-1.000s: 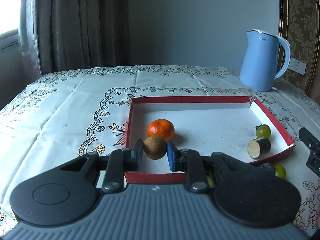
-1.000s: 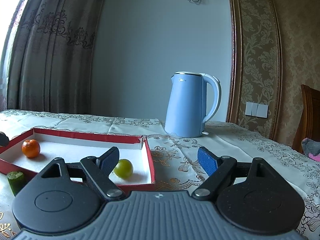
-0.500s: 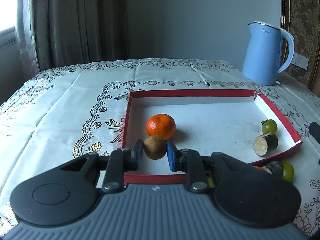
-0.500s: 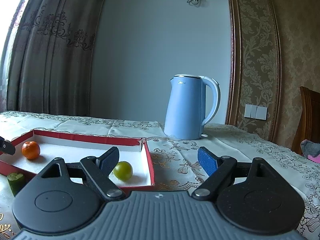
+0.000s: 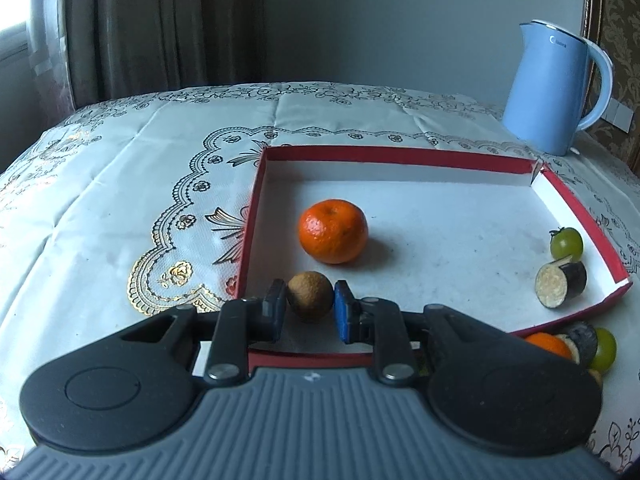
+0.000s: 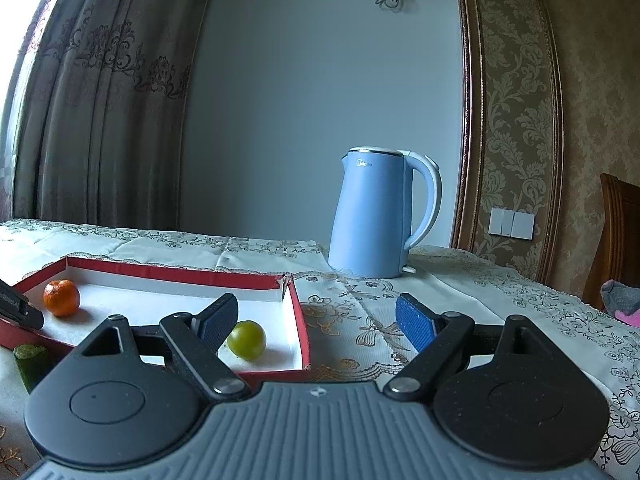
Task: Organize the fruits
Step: 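Lift the kiwi with the left tool over the box rim, then open the left tool to drop the brown kiwi into the box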
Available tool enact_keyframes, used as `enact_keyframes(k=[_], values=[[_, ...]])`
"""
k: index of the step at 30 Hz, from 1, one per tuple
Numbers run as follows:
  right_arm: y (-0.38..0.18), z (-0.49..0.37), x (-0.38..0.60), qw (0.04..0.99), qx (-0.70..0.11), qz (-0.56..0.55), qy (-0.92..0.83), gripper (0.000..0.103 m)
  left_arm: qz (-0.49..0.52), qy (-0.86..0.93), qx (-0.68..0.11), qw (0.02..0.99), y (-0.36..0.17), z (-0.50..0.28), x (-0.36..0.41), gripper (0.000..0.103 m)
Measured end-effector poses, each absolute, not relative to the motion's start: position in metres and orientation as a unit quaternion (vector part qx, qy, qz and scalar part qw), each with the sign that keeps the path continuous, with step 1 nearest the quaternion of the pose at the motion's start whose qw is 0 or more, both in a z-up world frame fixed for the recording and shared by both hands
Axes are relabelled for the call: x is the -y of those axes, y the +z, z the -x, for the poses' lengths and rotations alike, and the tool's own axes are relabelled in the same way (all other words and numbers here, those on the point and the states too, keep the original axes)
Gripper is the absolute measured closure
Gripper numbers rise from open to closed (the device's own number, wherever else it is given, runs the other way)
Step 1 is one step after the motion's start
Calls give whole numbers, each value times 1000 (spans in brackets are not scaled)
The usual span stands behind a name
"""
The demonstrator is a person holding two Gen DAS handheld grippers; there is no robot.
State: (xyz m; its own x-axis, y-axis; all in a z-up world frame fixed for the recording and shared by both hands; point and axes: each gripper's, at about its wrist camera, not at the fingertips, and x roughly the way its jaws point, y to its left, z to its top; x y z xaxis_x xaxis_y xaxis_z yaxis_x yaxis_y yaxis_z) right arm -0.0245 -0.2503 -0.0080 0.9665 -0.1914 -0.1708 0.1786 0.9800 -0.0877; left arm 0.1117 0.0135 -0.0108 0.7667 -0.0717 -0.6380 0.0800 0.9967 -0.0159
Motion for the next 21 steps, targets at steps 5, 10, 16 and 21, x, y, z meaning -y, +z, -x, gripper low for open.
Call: enact_keyframes(k=[5,10,16,21], values=[[-9,23,249,991,-94,38,-93,17,-11,-41,-336,941,-12,-112,-11,78],[-10,22,249,990,-97,39,-90,16,-18,-54,-331,942,-12,-108,-7,59],[-10,21,249,990,-98,37,-90,16,-13,-52,-311,949,-2,-94,-11,37],[-10,20,249,991,-97,36,-90,15,-2,-52,-298,953,6,-78,-15,37]])
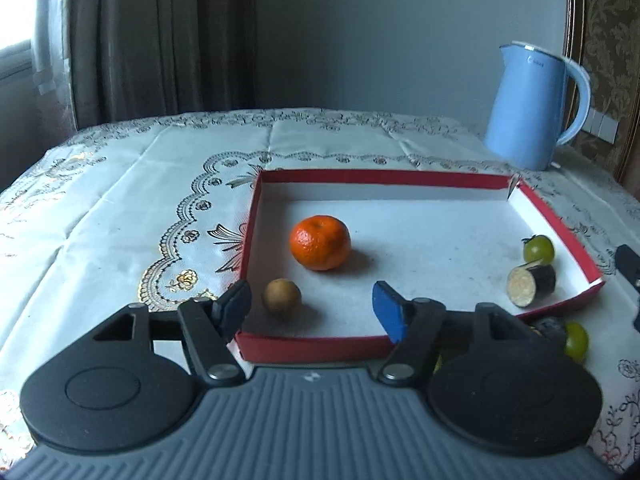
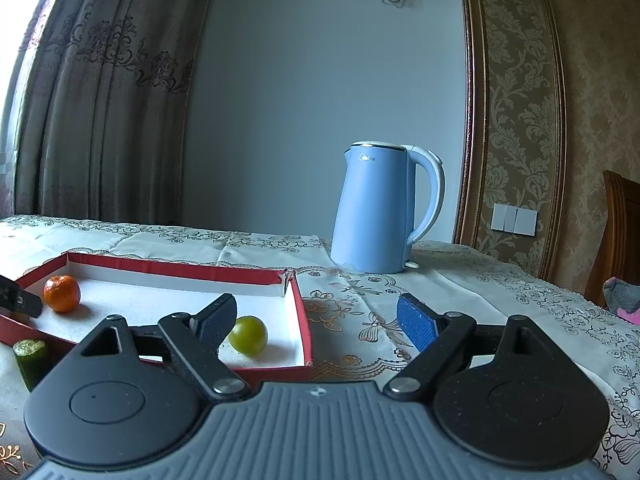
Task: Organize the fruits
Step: 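Open the left tool to drop the brown kiwi into the box, then move the right tool down to the small brown kiwi beside the box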
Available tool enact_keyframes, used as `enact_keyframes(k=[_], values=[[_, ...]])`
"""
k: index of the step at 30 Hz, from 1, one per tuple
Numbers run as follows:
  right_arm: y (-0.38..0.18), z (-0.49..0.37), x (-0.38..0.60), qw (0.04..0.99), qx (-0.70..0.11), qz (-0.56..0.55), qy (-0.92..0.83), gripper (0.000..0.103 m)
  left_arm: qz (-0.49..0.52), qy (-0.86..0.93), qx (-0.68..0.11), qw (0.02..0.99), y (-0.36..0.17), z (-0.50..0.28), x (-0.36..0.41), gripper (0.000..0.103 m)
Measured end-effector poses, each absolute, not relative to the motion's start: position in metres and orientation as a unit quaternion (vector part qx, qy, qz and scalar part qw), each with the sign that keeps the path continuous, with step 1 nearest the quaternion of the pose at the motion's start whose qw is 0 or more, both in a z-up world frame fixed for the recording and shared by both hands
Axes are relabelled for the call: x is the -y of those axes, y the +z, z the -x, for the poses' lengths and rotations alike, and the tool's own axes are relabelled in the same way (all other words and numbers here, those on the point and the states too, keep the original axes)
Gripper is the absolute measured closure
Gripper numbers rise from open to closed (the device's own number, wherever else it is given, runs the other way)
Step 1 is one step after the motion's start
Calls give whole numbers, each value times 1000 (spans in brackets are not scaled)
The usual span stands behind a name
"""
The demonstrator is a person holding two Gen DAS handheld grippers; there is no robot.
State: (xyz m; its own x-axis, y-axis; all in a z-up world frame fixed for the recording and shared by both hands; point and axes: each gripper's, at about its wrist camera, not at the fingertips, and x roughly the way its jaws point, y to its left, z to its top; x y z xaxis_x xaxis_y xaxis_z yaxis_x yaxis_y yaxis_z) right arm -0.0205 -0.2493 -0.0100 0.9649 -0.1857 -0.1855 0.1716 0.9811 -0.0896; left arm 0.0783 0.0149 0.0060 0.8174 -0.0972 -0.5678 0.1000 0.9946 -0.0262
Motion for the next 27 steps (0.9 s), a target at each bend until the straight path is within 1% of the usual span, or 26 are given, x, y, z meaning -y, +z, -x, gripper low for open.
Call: enact_keyframes(k=[1,2,3,7,9,12,16,19,21,22,23,26,27], values=[[-10,20,249,991,-97,36,-90,14,-4,-51,-294,954,7,-74,-15,35],[-10,20,249,990,-98,36,-90,10,-9,-42,-287,957,8,-67,-15,26],[-10,21,249,990,-97,36,-91,6,-16,-30,-274,961,8,-59,-15,20],[-10,22,251,991,-92,33,-92,5,-33,-4,-245,969,7,-33,-19,17],[-10,22,251,991,-92,33,-92,5,-19,-9,-260,965,2,-26,-26,15],[-9,24,253,991,-95,26,-90,5,-4,-15,-295,955,-12,-23,-32,14],[-9,34,267,990,-131,-15,-56,5,-3,-16,-329,944,-27,-28,-34,14],[-15,40,275,984,-173,-27,-34,5,3,-17,-328,945,-30,-28,-36,10],[-15,43,280,982,-183,-41,-29,6,1,-21,-327,945,-31,-29,-34,5],[-15,44,281,981,-187,-46,-26,6,1,-24,-328,944,-32,-29,-34,5],[-16,44,282,980,-192,-48,-22,6,0,-24,-326,945,-32,-28,-34,4],[-17,44,276,978,-206,-37,2,32,-3,-27,-326,945,-32,-25,-34,3],[-17,44,274,977,-212,-30,10,32,-3,-27,-326,945,-32,-25,-34,3]])
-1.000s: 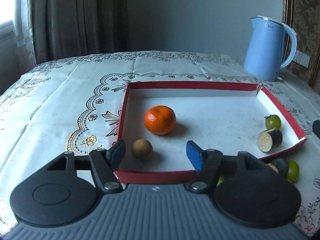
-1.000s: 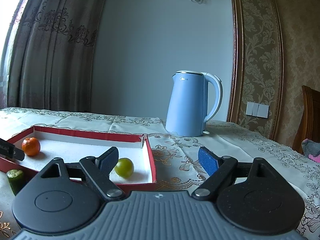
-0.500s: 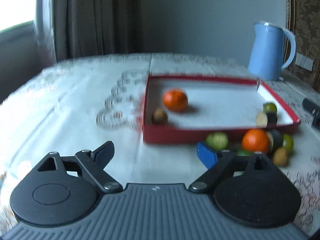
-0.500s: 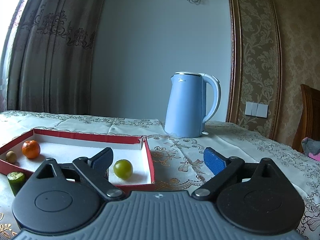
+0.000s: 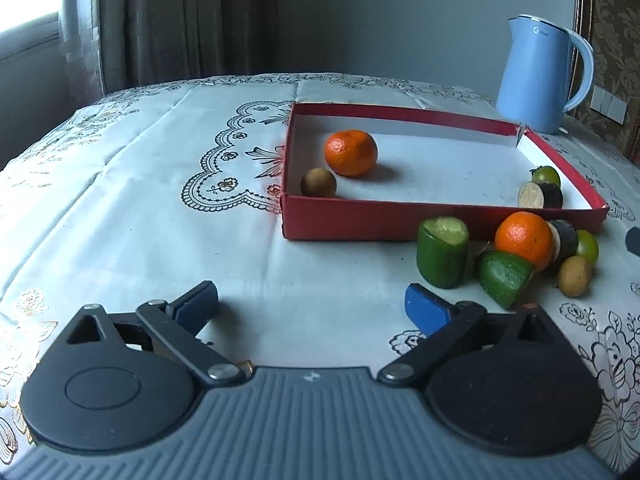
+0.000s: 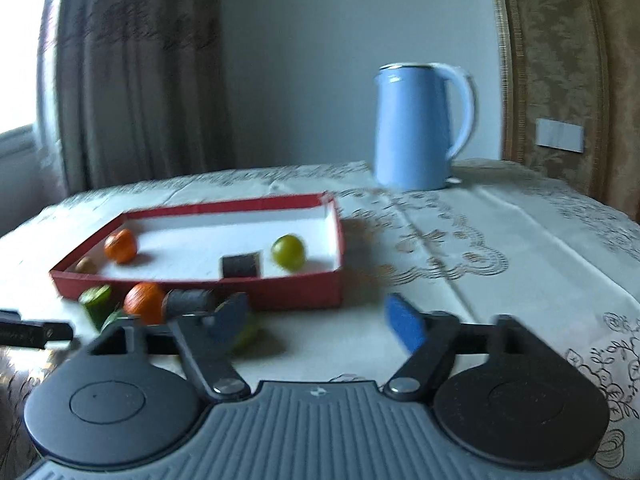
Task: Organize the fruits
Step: 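Move the right tool down to the small brown kiwi beside the box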
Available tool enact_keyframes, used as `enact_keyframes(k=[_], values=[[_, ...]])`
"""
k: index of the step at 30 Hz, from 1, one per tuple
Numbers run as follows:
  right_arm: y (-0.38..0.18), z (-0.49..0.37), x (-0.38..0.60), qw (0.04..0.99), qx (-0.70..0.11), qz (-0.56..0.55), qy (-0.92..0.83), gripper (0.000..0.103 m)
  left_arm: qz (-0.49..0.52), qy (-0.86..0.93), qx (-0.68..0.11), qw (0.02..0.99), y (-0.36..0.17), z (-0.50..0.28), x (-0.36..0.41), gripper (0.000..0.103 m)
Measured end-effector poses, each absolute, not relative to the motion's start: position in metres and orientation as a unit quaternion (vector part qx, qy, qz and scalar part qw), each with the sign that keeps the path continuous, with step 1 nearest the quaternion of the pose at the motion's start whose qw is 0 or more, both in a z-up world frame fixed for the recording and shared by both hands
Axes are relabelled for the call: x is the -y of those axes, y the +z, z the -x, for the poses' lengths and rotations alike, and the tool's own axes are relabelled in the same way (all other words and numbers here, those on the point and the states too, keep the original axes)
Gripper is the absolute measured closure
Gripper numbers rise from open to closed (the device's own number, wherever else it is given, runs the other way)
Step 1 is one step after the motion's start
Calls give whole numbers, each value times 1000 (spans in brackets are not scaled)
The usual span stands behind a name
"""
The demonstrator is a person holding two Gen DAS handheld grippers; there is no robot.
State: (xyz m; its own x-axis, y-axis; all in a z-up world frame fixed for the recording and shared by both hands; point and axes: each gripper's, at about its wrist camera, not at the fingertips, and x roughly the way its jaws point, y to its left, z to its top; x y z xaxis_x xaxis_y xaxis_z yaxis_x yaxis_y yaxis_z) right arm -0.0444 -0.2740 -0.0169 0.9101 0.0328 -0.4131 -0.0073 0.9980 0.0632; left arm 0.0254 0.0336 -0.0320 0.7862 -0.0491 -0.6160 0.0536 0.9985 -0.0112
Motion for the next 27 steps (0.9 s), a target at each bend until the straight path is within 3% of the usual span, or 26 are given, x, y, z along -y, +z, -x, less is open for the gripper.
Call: enact_keyframes(k=[17,27], values=[[-15,57,215,962,-240,58,114,59,-11,-32,-329,944,-34,-28,-31,0],[-25,39,206,952,-280,42,113,62,-10,-33,-328,944,-34,-28,-31,0]])
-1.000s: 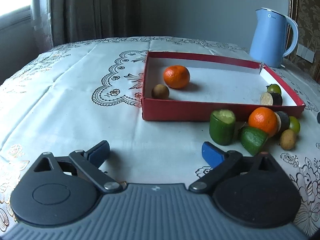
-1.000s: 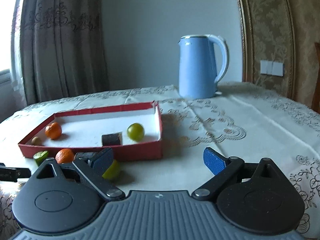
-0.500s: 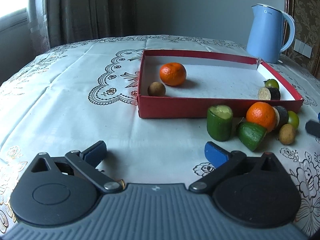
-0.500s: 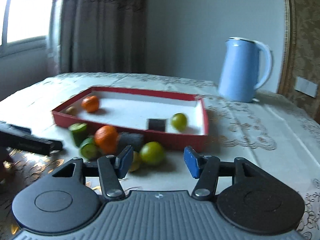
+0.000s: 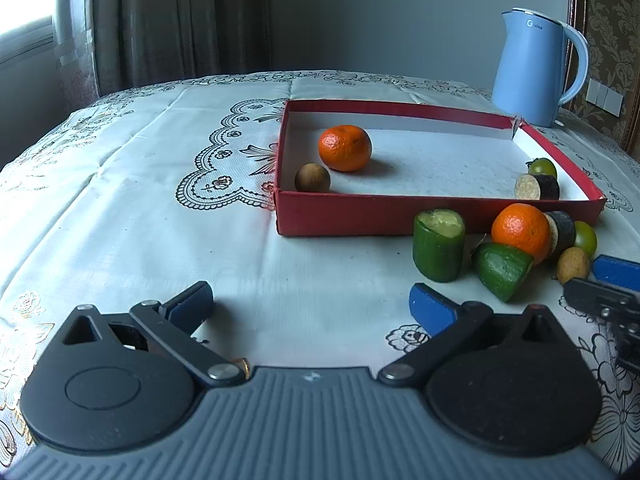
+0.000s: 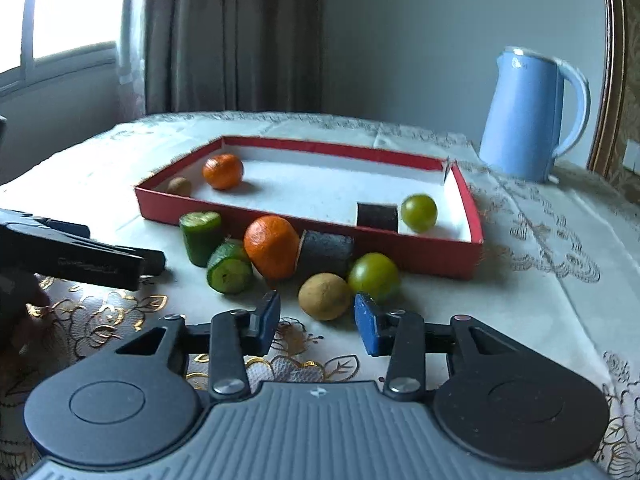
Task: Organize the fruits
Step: 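Move the right tool down to the small brown kiwi beside the box, then close the right tool on the small brown kiwi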
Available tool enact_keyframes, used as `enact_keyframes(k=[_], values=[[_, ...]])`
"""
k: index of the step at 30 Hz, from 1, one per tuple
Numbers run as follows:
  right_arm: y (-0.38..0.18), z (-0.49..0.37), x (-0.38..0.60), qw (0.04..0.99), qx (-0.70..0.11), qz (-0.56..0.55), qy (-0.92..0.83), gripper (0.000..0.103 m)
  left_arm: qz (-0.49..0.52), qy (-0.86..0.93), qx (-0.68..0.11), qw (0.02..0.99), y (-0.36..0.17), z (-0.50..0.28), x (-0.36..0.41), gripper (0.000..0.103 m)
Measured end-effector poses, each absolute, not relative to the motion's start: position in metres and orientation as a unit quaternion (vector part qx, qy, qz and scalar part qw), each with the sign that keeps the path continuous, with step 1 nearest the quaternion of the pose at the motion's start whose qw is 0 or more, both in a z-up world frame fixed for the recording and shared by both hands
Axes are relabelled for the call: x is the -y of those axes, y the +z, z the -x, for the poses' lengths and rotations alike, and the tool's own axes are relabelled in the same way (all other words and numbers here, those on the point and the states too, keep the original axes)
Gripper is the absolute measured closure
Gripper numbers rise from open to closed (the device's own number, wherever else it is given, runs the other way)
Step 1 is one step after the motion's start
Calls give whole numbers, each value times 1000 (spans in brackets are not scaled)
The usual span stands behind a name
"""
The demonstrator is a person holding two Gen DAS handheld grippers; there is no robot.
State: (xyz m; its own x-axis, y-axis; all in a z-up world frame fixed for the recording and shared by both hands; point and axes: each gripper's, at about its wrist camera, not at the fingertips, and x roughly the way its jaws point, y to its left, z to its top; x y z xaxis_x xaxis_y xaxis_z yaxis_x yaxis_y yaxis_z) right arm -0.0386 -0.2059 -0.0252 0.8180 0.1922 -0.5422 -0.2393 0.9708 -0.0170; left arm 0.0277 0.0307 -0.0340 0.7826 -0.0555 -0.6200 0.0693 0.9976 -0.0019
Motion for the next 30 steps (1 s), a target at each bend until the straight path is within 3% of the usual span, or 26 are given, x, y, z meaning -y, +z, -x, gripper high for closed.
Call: enact_keyframes(k=[10,30], values=[[-32,26,202,952,-288,34,103,73,-10,-33,-328,944,-34,-28,-31,0],[-14,37,221,962,-257,16,86,74,-10,-33,-328,944,-34,-27,-31,0]])
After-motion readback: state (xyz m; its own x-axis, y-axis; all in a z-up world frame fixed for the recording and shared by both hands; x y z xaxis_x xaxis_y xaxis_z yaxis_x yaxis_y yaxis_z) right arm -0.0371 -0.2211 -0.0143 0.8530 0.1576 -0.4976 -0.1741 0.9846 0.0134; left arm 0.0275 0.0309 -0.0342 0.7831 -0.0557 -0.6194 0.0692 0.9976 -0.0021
